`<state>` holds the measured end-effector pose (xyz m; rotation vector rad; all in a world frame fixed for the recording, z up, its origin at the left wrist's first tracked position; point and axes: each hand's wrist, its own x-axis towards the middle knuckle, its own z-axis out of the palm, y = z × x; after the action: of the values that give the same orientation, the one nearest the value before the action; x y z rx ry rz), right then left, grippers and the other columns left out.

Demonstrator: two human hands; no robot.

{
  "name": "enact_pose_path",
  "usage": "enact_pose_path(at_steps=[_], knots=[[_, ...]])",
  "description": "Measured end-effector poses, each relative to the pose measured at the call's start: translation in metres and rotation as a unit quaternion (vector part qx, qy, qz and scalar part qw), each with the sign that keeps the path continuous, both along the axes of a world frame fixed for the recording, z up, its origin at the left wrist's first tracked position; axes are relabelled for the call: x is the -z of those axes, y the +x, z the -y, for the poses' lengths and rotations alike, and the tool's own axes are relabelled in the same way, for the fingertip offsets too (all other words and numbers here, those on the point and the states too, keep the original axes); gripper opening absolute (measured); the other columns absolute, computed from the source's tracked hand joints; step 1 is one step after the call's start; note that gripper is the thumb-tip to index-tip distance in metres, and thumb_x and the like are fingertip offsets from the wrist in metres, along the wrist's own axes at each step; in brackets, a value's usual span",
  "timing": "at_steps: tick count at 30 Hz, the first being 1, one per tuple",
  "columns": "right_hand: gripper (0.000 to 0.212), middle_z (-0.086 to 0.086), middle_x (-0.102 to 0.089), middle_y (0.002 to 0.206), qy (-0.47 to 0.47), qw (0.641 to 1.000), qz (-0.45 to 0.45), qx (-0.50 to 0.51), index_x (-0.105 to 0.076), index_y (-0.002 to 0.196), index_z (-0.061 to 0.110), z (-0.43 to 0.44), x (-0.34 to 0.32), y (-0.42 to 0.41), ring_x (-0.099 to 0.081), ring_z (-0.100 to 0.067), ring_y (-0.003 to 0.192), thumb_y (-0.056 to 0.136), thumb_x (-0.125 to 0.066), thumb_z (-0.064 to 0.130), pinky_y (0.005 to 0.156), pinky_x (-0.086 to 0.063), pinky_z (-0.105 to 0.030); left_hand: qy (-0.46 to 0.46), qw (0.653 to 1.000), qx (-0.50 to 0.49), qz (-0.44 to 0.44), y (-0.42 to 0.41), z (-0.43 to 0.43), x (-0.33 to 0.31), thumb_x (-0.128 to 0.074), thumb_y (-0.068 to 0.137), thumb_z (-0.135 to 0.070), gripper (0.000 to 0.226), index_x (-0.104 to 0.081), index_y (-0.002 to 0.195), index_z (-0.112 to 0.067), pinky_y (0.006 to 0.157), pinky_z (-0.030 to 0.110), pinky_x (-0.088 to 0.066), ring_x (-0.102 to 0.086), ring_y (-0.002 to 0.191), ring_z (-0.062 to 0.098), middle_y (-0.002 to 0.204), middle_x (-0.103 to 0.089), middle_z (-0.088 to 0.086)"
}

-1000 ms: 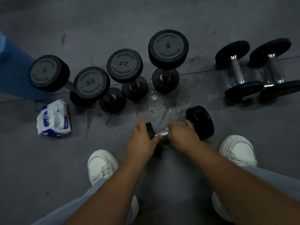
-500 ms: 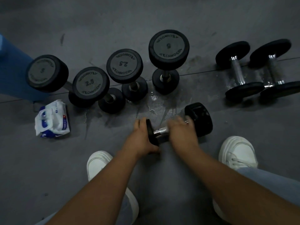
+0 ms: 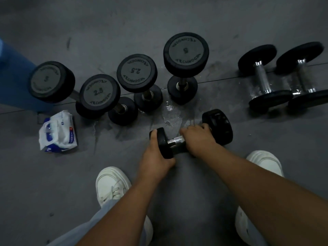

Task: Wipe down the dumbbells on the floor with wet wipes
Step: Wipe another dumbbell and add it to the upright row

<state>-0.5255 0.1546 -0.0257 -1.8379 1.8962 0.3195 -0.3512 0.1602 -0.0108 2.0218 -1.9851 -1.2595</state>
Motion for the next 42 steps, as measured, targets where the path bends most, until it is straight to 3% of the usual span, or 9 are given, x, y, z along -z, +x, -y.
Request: enact_pose_path(at_steps=[6, 9, 13, 17, 20, 24, 27, 32, 42], knots=[[0.035, -0.004, -0.059, 0.122, 0.110, 0.992, 0.058, -0.011, -0.053, 0.122, 0.026, -0.007, -0.010, -0.009, -0.054, -0.026, 0.115, 0.087, -0.059, 0.030, 0.093, -0.037, -0.038, 0.076, 0.994, 0.061, 0.053, 0.009, 0.019, -0.007, -0.082, 0.062, -0.034, 0.115, -0.008, 0.149, -0.047, 0.090, 0.037, -0.053, -0.062, 0.107, 0.027, 0.122, -0.063, 0.004], [0.028, -0.004, -0.060, 0.114, 0.012, 0.997, 0.056, 0.054, -0.060, 0.113, 0.021, -0.013, -0.010, -0.007, -0.053, -0.025, 0.110, 0.092, -0.049, 0.037, 0.093, -0.035, -0.037, 0.035, 0.998, 0.044, 0.040, 0.009, 0.013, -0.013, -0.082, 0.066, -0.037, 0.106, -0.013, 0.147, -0.046, 0.092, 0.039, -0.051, -0.062, 0.108, 0.027, 0.117, -0.065, 0.002], [0.037, -0.007, -0.065, 0.114, -0.124, 0.976, 0.005, 0.180, -0.063, 0.109, 0.014, -0.038, -0.001, 0.029, -0.054, -0.025, 0.116, 0.088, -0.033, 0.016, 0.101, -0.034, -0.039, -0.016, 0.999, 0.031, 0.042, 0.010, 0.011, -0.011, -0.075, 0.079, -0.050, 0.096, -0.015, 0.153, -0.042, 0.099, 0.044, -0.046, -0.058, 0.118, 0.030, 0.129, -0.063, 0.007], [0.049, -0.002, -0.058, 0.128, -0.111, 0.992, 0.049, 0.030, -0.056, 0.125, 0.019, -0.035, 0.004, 0.025, -0.047, -0.021, 0.127, 0.086, -0.027, 0.017, 0.112, -0.022, -0.041, -0.009, 0.997, 0.062, 0.053, 0.007, 0.018, -0.012, -0.070, 0.083, -0.051, 0.094, -0.012, 0.156, -0.037, 0.100, 0.041, -0.045, -0.056, 0.122, 0.030, 0.134, -0.060, 0.010], [0.032, -0.003, -0.063, 0.113, -0.134, 0.984, 0.007, 0.114, -0.061, 0.112, 0.020, -0.033, 0.002, 0.014, -0.055, -0.023, 0.114, 0.086, -0.042, 0.014, 0.105, -0.032, -0.039, -0.011, 0.997, 0.064, 0.051, 0.007, 0.020, -0.014, -0.071, 0.083, -0.051, 0.094, -0.013, 0.156, -0.036, 0.102, 0.040, -0.044, -0.053, 0.126, 0.029, 0.140, -0.056, 0.008], [0.018, -0.006, -0.064, 0.103, -0.122, 0.991, 0.062, -0.002, -0.061, 0.102, 0.018, -0.021, 0.000, 0.036, -0.057, -0.025, 0.103, 0.086, -0.053, 0.018, 0.094, -0.036, -0.036, -0.008, 0.994, 0.083, 0.068, 0.006, 0.023, -0.015, -0.068, 0.085, -0.051, 0.094, -0.010, 0.156, -0.034, 0.098, 0.036, -0.043, -0.054, 0.124, 0.030, 0.138, -0.057, 0.011], [0.017, -0.007, -0.065, 0.095, -0.151, 0.983, -0.004, 0.107, -0.064, 0.094, 0.017, -0.021, -0.002, 0.014, -0.060, -0.026, 0.095, 0.083, -0.052, 0.012, 0.091, -0.040, -0.036, -0.009, 0.993, 0.091, 0.068, 0.006, 0.026, -0.016, -0.067, 0.086, -0.052, 0.093, -0.010, 0.156, -0.034, 0.097, 0.035, -0.043, -0.054, 0.123, 0.029, 0.135, -0.058, 0.010], [0.019, -0.004, -0.066, 0.095, -0.125, 0.990, 0.036, 0.051, -0.062, 0.094, 0.020, -0.021, -0.008, 0.023, -0.060, -0.025, 0.095, 0.082, -0.051, 0.010, 0.091, -0.037, -0.035, 0.001, 0.992, 0.096, 0.078, 0.005, 0.033, -0.015, -0.067, 0.085, -0.054, 0.093, -0.009, 0.156, -0.034, 0.099, 0.036, -0.044, -0.055, 0.123, 0.029, 0.135, -0.058, 0.010], [0.040, -0.011, -0.063, 0.112, -0.066, 0.987, -0.141, 0.034, -0.060, 0.117, 0.008, -0.024, -0.026, 0.015, -0.058, -0.028, 0.105, 0.089, -0.032, 0.011, 0.089, -0.040, -0.037, 0.017, 0.992, 0.095, 0.076, 0.003, 0.049, -0.014, -0.065, 0.084, -0.058, 0.092, -0.011, 0.156, -0.035, 0.104, 0.036, -0.042, -0.049, 0.131, 0.029, 0.145, -0.051, 0.008]])
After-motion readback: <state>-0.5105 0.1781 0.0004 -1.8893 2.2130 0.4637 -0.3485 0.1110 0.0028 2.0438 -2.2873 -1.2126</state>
